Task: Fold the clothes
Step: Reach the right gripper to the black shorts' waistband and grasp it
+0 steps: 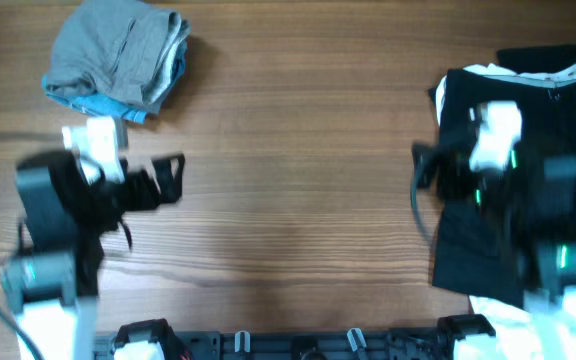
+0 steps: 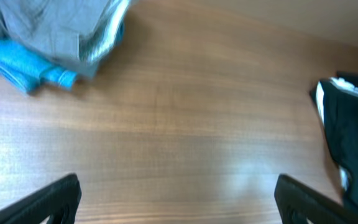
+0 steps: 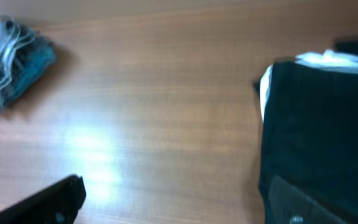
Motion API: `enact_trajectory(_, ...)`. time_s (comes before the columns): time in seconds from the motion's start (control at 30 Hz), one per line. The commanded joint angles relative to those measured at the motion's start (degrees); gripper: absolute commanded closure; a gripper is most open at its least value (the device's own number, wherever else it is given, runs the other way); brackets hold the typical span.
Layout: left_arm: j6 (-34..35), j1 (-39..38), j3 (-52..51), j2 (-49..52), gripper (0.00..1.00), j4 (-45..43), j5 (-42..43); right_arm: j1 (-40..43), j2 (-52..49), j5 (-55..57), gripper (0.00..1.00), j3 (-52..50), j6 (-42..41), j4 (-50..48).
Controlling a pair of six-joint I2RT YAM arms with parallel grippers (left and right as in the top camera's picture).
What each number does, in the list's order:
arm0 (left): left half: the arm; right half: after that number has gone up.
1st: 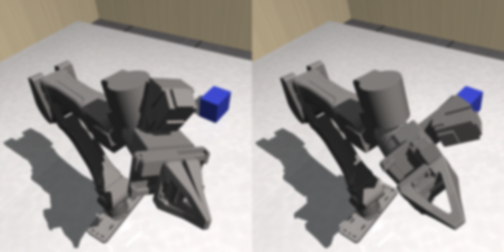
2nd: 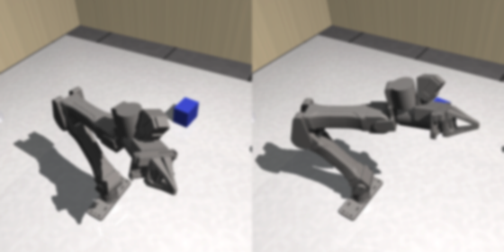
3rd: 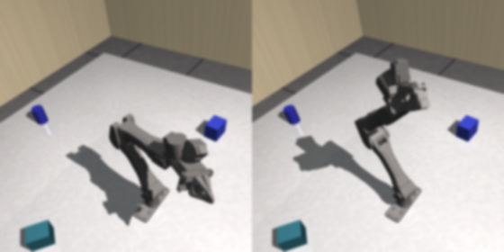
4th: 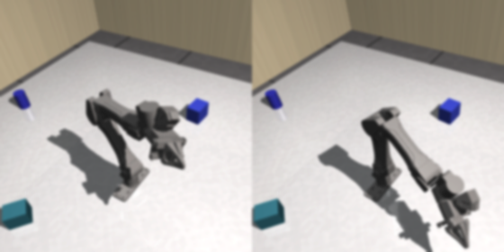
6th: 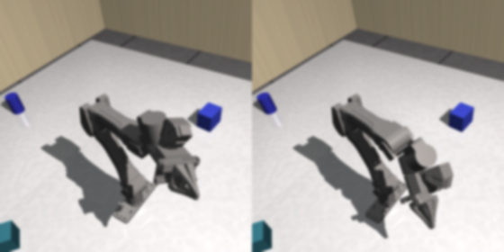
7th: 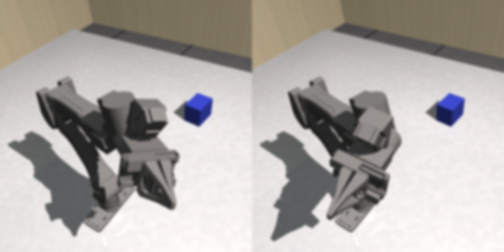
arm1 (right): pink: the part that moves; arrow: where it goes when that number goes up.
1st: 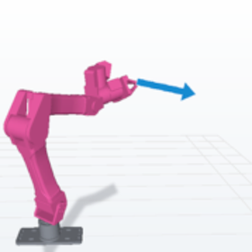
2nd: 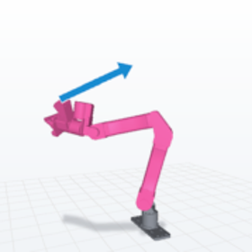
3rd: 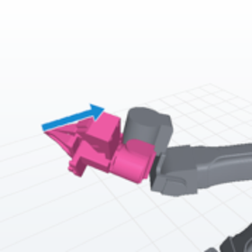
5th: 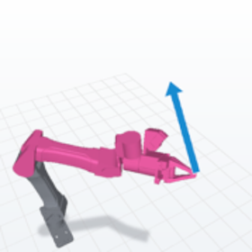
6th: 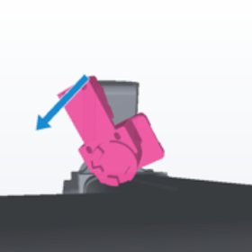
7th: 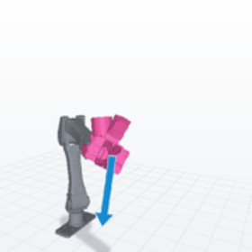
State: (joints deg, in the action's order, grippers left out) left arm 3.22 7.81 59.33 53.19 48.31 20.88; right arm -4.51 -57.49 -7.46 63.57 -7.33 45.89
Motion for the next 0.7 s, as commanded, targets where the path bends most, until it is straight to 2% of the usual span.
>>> enact_trajectory(0.0, 0.0, -0.3, 14.8, 14.6, 0.0, 7.2, 0.3, 1.0, -18.1, -2.7, 0.0, 17.8, 4.6, 6.1)
enact_trajectory(0.07, 0.3, -0.3, 18.9, 20.2, 0.0, 8.3, 0.6, 1.4, -27.6, -1.5, 0.03, 24.5, 8.8, 10.3)
enact_trajectory(0.1, 0.3, -0.3, 19.1, 21.2, 0.0, 8.1, 0.7, 2.4, -31.1, 2.6, 0.14, 24.9, 6.0, 8.9)
enact_trajectory(0.17, 0.3, -0.3, 19.1, 21.8, 0.0, 8.1, 0.7, 5.8, -37.2, 7.1, 0.17, 24.9, -2.0, 5.7)
enact_trajectory(0.27, 0.3, -0.3, 19.1, 21.8, 0.0, 7.9, 0.7, 12.9, -48.8, 7.3, 0.39, 24.9, -7.5, 1.1)
enact_trajectory(0.3, 0.3, -0.3, 19.1, 21.8, 0.0, 7.8, 0.7, 14.6, -52.1, 7.0, 0.43, 24.9, -7.9, 0.5)
enact_trajectory(0.4, 0.3, -0.3, 19.0, 21.8, 0.0, 7.3, 0.7, 17.1, -59.4, 5.9, 0.45, 24.9, -5.5, 0.3)
enact_trajectory(0.47, 0.3, -0.3, 19.0, 21.8, 0.0, 7.2, 0.7, 16.9, -62.9, 6.0, 0.44, 24.9, 0.5, -0.7)
enact_trajectory(0.57, 0.3, -0.3, 19.0, 21.8, 0.0, 7.2, 0.7, 16.7, -63.8, 4.8, 0.42, 24.9, 3.0, -4.0)
enact_trajectory(0.6, 0.3, -0.3, 19.0, 21.8, 0.0, 7.2, 0.7, 16.7, -63.8, -0.3, 0.42, 24.9, 5.8, -5.6)
enact_trajectory(0.67, 0.3, -0.3, 19.0, 21.8, 0.0, 7.2, 0.7, 16.5, -64.2, -1.7, 0.45, 24.9, 7.1, -5.8)
